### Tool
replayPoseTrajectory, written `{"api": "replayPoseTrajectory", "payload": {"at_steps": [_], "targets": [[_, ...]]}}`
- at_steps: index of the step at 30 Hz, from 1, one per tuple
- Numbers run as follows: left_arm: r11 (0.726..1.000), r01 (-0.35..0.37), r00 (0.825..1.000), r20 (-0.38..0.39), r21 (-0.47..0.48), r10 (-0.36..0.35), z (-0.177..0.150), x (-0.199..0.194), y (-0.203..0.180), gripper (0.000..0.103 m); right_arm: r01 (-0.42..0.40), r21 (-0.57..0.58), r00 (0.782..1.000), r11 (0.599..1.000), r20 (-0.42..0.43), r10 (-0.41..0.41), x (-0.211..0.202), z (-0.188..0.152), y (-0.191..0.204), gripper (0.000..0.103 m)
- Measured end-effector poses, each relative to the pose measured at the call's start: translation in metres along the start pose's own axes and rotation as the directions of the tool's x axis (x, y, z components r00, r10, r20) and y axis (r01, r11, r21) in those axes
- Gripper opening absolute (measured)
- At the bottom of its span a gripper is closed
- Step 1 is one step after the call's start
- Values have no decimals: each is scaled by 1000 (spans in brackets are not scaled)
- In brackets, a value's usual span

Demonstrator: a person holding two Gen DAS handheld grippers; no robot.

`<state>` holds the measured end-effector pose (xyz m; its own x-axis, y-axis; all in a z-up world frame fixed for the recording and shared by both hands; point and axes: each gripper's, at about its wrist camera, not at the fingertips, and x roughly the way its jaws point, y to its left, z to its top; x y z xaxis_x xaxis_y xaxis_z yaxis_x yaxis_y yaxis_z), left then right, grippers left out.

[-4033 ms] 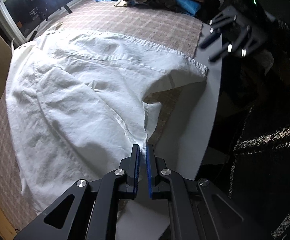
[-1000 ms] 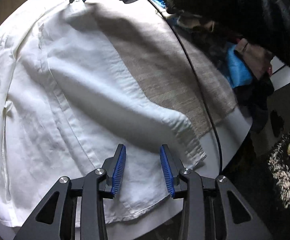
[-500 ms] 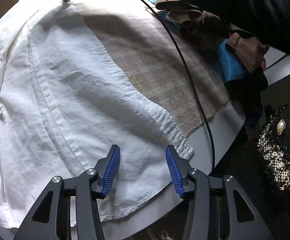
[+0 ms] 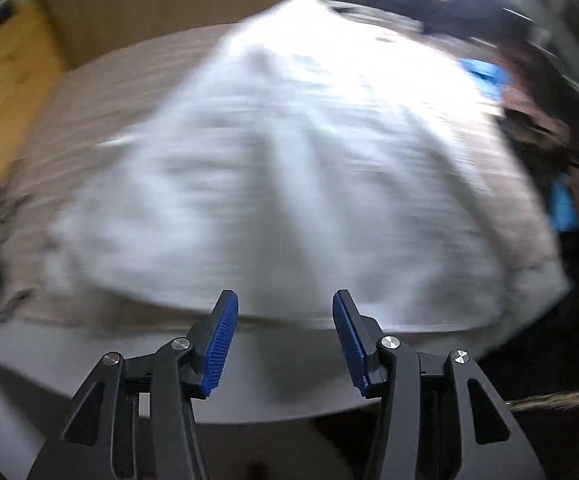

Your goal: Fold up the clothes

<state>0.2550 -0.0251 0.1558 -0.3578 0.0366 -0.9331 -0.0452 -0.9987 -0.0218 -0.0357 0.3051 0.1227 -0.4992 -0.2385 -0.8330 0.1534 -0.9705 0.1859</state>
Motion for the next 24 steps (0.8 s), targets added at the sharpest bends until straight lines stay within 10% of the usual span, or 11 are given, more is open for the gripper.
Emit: {"api": "replayPoseTrajectory", "payload": {"at_steps": [9, 24], "targets": [[998, 47, 999, 9, -38, -47, 12, 35, 133, 58, -148, -3, 985, 989, -90, 148, -5, -40, 113, 34], [972, 234, 970, 55, 31, -235, 18, 49, 160, 58, -336, -31, 912, 941, -259, 317, 97, -23, 309, 34]]}}
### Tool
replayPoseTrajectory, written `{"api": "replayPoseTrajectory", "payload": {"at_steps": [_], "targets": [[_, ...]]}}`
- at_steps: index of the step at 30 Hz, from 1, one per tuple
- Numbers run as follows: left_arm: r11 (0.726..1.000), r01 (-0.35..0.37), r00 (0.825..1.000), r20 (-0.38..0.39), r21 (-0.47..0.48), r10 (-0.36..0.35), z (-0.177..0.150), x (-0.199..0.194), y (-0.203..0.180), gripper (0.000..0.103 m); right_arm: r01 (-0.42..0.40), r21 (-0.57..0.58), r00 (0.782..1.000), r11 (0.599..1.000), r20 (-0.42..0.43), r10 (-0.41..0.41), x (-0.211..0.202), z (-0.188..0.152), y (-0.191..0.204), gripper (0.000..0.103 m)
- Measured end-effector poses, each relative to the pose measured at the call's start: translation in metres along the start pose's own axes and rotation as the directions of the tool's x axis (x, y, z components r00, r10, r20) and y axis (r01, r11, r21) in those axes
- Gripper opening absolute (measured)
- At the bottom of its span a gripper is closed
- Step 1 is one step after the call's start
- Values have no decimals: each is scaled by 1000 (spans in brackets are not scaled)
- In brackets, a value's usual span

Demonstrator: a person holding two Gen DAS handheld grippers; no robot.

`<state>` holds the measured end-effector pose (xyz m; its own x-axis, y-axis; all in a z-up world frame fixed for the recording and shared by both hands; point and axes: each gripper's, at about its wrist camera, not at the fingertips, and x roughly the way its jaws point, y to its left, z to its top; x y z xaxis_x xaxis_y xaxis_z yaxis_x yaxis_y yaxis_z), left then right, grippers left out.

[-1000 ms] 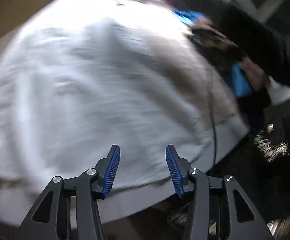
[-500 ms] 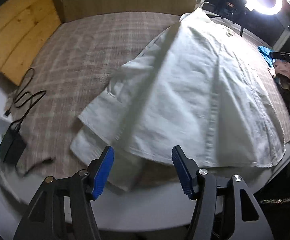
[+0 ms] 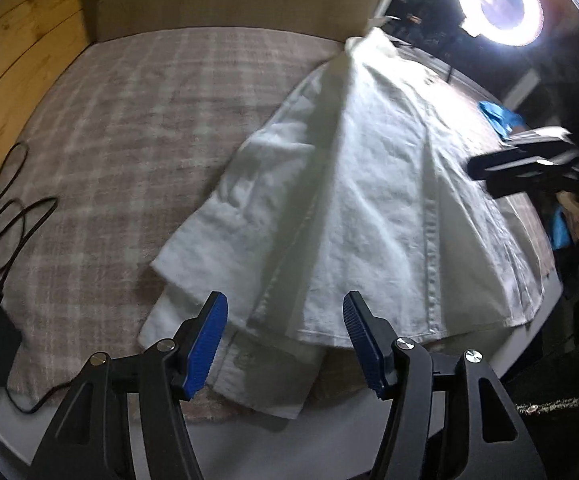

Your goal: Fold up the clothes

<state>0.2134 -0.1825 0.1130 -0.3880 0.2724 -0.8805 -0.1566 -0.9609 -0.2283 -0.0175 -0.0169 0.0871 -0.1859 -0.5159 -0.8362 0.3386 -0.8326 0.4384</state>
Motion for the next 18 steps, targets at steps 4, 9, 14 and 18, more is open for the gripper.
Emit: {"api": "replayPoseTrajectory", "payload": {"at_steps": [4, 9, 14, 18], "targets": [[998, 8, 999, -33, 57, -6, 5, 16, -7, 58, 17, 17, 1000, 1000, -20, -17, 12, 8, 8, 34], [996, 26, 999, -45, 83, -22, 9, 22, -2, 55, 44, 19, 999, 999, -15, -44, 11, 7, 7, 34], [995, 59, 998, -8, 75, -59, 10, 14, -5, 11, 47, 83, 999, 995, -10, -46, 3, 7, -13, 34], [991, 87, 995, 40, 106, -92, 8, -1, -19, 3, 52, 139, 998, 989, 14, -55, -13, 14, -35, 34]]}}
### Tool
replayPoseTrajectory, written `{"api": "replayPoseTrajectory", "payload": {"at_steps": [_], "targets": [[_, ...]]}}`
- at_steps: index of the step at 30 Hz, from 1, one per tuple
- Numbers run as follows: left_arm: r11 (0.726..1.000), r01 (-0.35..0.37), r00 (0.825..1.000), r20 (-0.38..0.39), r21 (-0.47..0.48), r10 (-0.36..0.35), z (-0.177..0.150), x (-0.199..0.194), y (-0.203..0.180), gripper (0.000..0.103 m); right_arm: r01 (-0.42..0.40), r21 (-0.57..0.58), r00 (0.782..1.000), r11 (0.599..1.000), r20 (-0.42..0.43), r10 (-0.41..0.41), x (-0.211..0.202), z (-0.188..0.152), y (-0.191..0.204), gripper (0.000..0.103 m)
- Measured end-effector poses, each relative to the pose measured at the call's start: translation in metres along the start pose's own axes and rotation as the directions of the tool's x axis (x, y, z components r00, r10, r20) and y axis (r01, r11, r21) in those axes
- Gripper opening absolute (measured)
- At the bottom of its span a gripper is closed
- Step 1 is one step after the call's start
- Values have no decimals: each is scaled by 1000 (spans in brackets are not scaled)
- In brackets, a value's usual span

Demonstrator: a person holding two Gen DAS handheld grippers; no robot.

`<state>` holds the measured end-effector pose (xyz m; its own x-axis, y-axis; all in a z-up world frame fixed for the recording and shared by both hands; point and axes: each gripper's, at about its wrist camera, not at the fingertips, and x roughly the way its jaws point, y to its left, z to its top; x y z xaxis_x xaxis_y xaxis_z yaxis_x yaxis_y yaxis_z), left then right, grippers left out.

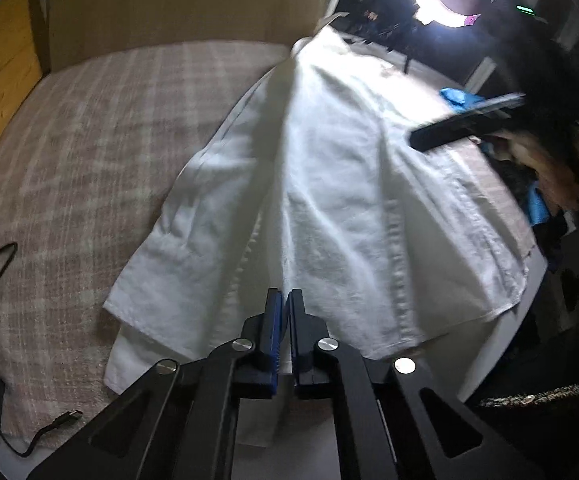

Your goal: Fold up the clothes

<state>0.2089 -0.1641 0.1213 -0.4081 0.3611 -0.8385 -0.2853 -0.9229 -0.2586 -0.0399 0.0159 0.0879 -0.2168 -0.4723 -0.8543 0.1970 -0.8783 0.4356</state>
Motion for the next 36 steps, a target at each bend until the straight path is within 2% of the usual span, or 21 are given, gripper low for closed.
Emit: {"api": "replayPoseTrajectory", "payload": {"at_steps": [2, 5, 7, 9, 11, 13, 14, 17, 18, 21, 22, 23, 26, 28, 33, 36], "targets": [[1000, -17, 1000, 8, 6, 17, 1, -2, -3, 3, 7, 38, 1000, 999, 8, -8, -6, 12, -11, 43], [998, -64, 998, -2, -5, 64, 6, 2, 1, 7, 16, 71, 1000, 997, 7, -17, -7, 32, -17, 47], [996, -89, 996, -23, -27, 88, 7, 6, 8, 33, 19, 50, 1000, 999, 5, -19, -2, 43, -8, 47], [997, -67, 998, -14, -30, 67, 11, 4, 13, 41, 8, 34, 1000, 999, 0, -8, 5, 49, 3, 47], [998, -55, 998, -29, 13, 55, 20, 14, 8, 44, -1, 21, 1000, 1000, -13, 1, 11, 49, 10, 47], [997, -51, 997, -58, 55, 54, 27, 27, 5, 54, -2, 7, 1000, 1000, -25, 2, 17, 47, 15, 47], [996, -51, 995, -79, 75, 57, 30, 35, 4, 54, 1, -2, 1000, 1000, -30, -1, 19, 46, 17, 47], [997, -19, 993, -116, 78, 28, 34, 46, 10, 53, 26, -11, 999, 1000, -30, -26, 14, 42, 11, 47], [997, -9, 992, -121, 75, 18, 35, 47, 12, 48, 32, -6, 999, 999, -28, -32, 11, 41, 7, 47], [997, 42, 992, -120, 62, -34, 37, 45, 14, 6, 58, 41, 998, 997, -11, -58, -4, 44, -16, 47], [997, 47, 994, -106, 59, -40, 37, 41, 12, 6, 69, 61, 998, 996, -7, -69, -9, 46, -25, 47], [999, 19, 997, -72, 31, -17, 38, 35, 9, 5, 81, 84, 997, 993, -6, -81, -15, 50, -34, 47], [997, 69, 998, -16, 45, -68, 43, 15, -7, 3, 92, 149, 996, 984, -9, -92, -28, 72, -59, 47], [996, 66, 997, 23, 66, -68, 49, 4, -23, 3, 117, 168, 993, 979, -20, -115, -29, 93, -67, 47], [978, 111, 988, 86, 175, -128, 59, -7, -80, 3, 244, 97, 968, 965, -86, -236, -8, 139, -64, 47], [968, 138, 984, 82, 212, -158, 64, -3, -102, 3, 291, 81, 951, 953, -134, -279, 5, 158, -67, 47]]}}
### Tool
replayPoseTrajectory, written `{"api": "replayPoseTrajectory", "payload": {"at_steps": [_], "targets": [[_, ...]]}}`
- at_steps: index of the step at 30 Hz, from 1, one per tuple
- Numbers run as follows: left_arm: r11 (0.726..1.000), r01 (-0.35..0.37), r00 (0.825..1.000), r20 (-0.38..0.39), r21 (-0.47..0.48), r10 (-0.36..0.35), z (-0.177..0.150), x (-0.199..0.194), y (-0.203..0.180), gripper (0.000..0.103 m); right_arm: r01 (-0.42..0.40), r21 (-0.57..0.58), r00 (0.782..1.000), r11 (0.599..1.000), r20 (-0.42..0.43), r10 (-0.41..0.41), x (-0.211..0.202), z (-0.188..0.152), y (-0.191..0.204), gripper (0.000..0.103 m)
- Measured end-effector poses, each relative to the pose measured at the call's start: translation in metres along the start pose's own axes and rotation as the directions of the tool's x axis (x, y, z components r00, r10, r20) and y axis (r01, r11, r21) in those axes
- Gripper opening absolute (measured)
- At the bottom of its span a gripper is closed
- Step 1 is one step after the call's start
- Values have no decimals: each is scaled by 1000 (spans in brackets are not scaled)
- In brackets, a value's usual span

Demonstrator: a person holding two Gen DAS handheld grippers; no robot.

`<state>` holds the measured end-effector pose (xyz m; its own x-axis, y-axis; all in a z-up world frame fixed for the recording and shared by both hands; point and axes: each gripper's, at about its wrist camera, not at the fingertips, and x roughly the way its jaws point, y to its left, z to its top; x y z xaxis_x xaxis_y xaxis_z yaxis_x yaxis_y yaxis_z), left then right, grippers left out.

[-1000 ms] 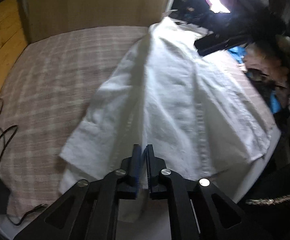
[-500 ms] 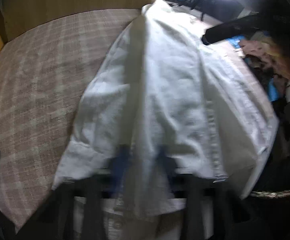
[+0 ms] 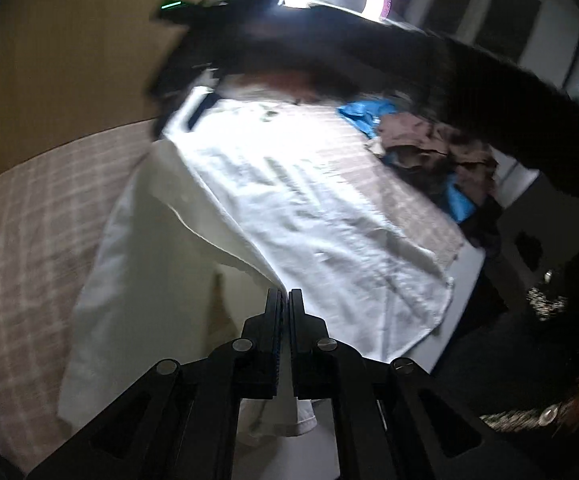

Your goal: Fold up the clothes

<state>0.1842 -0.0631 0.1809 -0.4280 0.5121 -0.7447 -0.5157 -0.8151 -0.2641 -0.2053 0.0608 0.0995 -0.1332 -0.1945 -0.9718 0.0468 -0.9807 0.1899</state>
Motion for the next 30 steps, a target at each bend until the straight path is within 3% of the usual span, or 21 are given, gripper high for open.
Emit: {"api": "replayPoseTrajectory", "payload": {"at_steps": [4, 10, 18, 24, 25, 26, 27, 30], "targets": [[999, 31, 1000, -6, 38, -31, 4, 5, -20, 3, 97, 19, 994, 995, -54, -96, 14, 18, -9, 47], [997, 50, 999, -20, 61, -49, 4, 5, -33, 3, 100, 46, 988, 994, -127, -93, 33, 30, -19, 47], [995, 41, 999, -36, 91, -38, 4, 13, -51, 3, 87, 15, 985, 996, -151, -84, 20, 36, -21, 47], [994, 61, 998, -26, 95, -59, 7, 11, -61, 3, 159, -37, 972, 987, -169, -163, 37, 37, -30, 47], [993, 66, 998, -24, 93, -64, 8, 10, -62, 3, 161, -49, 974, 986, -155, -167, 36, 36, -33, 40], [993, 73, 997, -21, 88, -71, 9, 9, -63, 3, 163, -60, 975, 985, -141, -170, 36, 34, -35, 20], [994, 77, 997, -19, 80, -76, 11, 8, -65, 3, 166, -70, 977, 984, -124, -173, 33, 32, -39, 10], [994, 95, 995, -3, 54, -95, 19, 8, -78, 3, 132, -86, 988, 987, -69, -138, 12, 25, -58, 4]]}}
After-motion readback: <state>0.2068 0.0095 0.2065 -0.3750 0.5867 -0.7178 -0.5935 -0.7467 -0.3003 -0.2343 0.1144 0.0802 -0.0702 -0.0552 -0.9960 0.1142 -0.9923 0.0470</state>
